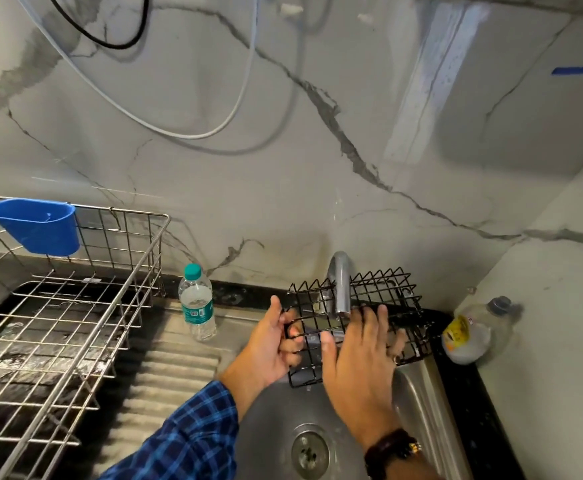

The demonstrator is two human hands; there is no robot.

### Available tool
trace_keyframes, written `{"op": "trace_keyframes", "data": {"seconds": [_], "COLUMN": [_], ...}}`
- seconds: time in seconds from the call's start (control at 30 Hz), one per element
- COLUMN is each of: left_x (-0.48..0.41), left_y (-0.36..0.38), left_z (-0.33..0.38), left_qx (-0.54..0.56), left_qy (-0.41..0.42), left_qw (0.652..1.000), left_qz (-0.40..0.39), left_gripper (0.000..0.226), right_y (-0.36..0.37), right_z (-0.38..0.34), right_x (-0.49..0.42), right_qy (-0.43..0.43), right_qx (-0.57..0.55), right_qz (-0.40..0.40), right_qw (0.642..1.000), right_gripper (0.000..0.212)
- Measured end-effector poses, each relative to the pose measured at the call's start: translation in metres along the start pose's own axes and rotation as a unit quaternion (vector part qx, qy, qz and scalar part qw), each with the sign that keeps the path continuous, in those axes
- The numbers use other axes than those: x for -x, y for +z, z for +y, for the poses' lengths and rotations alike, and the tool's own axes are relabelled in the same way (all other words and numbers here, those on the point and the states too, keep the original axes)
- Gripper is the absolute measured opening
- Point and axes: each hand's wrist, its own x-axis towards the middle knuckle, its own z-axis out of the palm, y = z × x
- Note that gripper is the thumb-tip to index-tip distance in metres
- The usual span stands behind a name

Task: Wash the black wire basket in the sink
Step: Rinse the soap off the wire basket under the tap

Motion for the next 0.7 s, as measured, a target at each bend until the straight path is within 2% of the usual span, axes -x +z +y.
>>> {"op": "trace_keyframes", "data": {"seconds": [0.1, 0.17, 0.23, 0.3, 0.37, 0.47, 0.53, 0.7], "left_x": [0.004, 0.004, 0.001, -0.004, -0.006, -0.006, -0.007, -0.012], "left_y": [-0.005, -0.009, -0.014, -0.018, -0.019, -0.013, -0.009, -0.004], "left_z": [0.002, 0.002, 0.002, 0.002, 0.001, -0.001, 0.0, 0.008], "left_qx": [-0.005, 0.006, 0.03, 0.054, 0.065, 0.057, 0.059, 0.1], "left_qy": [0.017, 0.018, 0.007, -0.003, -0.006, -0.005, 0.001, 0.003], "left_qw": [1.0, 1.0, 0.999, 0.998, 0.997, 0.997, 0.997, 0.995], "left_qz": [0.012, 0.02, 0.033, 0.042, 0.04, 0.045, 0.043, 0.031], "left_gripper": [0.055, 0.056, 0.056, 0.055, 0.056, 0.055, 0.055, 0.054], "right_y": [0.003, 0.005, 0.01, 0.017, 0.02, 0.014, 0.008, 0.011], "right_z": [-0.012, -0.007, 0.004, 0.014, 0.021, 0.033, 0.042, 0.049], "right_x": [0.007, 0.014, 0.026, 0.041, 0.05, 0.039, 0.027, 0.028], "right_qy": [-0.005, -0.045, -0.154, -0.308, -0.388, -0.377, -0.37, -0.365], "right_qx": [-0.006, -0.021, -0.014, 0.006, 0.008, -0.017, -0.019, -0.001], "right_qz": [-0.016, 0.0, 0.011, 0.007, 0.012, 0.046, 0.05, -0.074], "right_qw": [1.0, 0.999, 0.988, 0.951, 0.922, 0.925, 0.928, 0.928], "right_gripper": [0.078, 0.068, 0.057, 0.054, 0.049, 0.04, 0.043, 0.044]}}
